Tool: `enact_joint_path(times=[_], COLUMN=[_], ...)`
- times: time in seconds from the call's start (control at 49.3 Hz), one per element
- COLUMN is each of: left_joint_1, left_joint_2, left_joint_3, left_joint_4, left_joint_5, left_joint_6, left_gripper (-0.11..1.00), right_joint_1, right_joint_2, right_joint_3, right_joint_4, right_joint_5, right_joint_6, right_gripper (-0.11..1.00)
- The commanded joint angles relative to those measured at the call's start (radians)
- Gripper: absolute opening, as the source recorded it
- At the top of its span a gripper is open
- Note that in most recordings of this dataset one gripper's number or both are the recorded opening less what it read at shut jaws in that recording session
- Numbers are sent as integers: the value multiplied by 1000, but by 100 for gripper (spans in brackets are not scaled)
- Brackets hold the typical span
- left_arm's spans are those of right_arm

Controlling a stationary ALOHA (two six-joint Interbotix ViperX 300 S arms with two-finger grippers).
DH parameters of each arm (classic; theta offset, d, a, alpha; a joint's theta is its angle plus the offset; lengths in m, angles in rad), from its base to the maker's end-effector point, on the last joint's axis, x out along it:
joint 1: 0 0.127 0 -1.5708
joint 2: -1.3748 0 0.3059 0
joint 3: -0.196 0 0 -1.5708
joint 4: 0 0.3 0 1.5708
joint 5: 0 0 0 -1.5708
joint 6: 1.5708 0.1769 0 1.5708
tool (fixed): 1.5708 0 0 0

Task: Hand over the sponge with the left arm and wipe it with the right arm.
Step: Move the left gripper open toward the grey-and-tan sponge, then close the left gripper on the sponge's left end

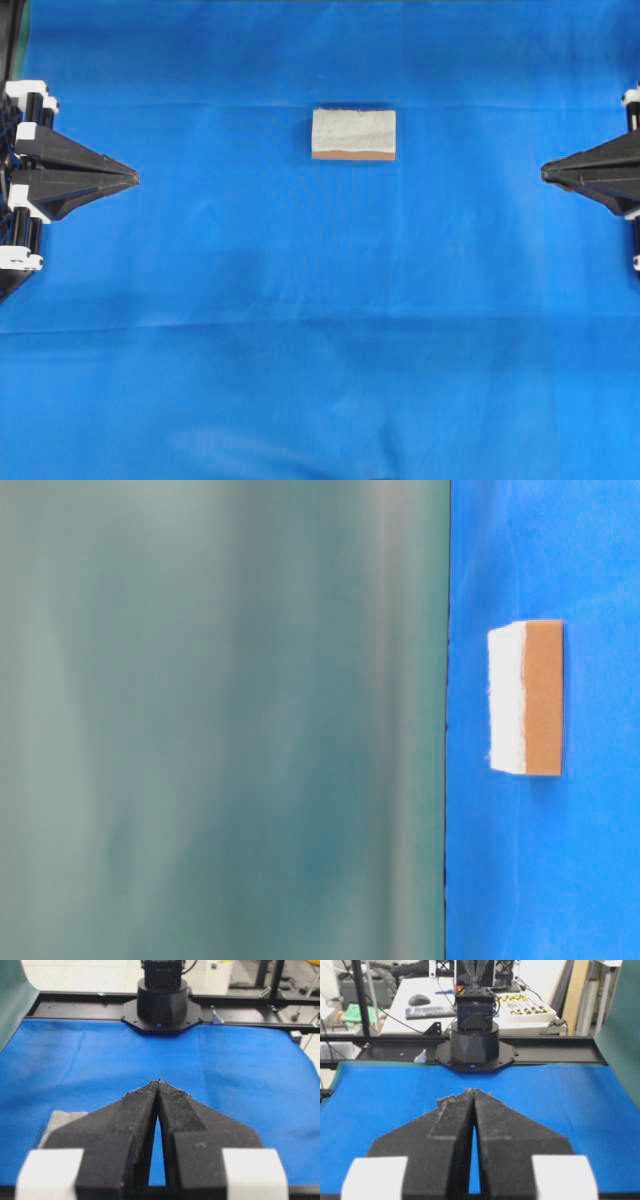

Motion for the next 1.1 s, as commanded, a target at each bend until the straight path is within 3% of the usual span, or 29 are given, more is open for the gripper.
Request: enact_joint_path(times=[0.0, 0.162, 0.325, 0.67, 0.771, 0.954, 1.015, 1.076], left_joint_1=[2, 5, 57, 164, 181, 213, 230, 245], left_joint_2=[12, 29, 89, 357, 469, 652, 709, 765], left_joint_3=[-18, -18, -20, -72, -124, -225, -256, -287], left_joint_4=[-31, -31, -31, -20, -21, -21, -20, -21], left_joint_5=[-3, -12, -23, -144, -144, -143, -141, -141], left_joint_6=[-5, 17, 14, 44, 86, 153, 166, 170], left_gripper=[1, 1, 1, 3, 26, 80, 90, 94], right_joint_1=[2, 2, 0, -14, -17, -17, -17, -17], right_joint_2=[8, 20, 28, 43, 43, 48, 48, 51], right_joint_3=[-15, -26, -26, -25, -25, -23, -21, -21], right_joint_4=[-2, -2, -2, -2, -2, -2, -2, -2], right_joint_5=[-3, 43, 49, 57, 55, 57, 55, 55], right_joint_6=[-8, -6, -6, -5, -5, -3, -3, -3], right_gripper=[2, 2, 1, 1, 1, 1, 1, 1])
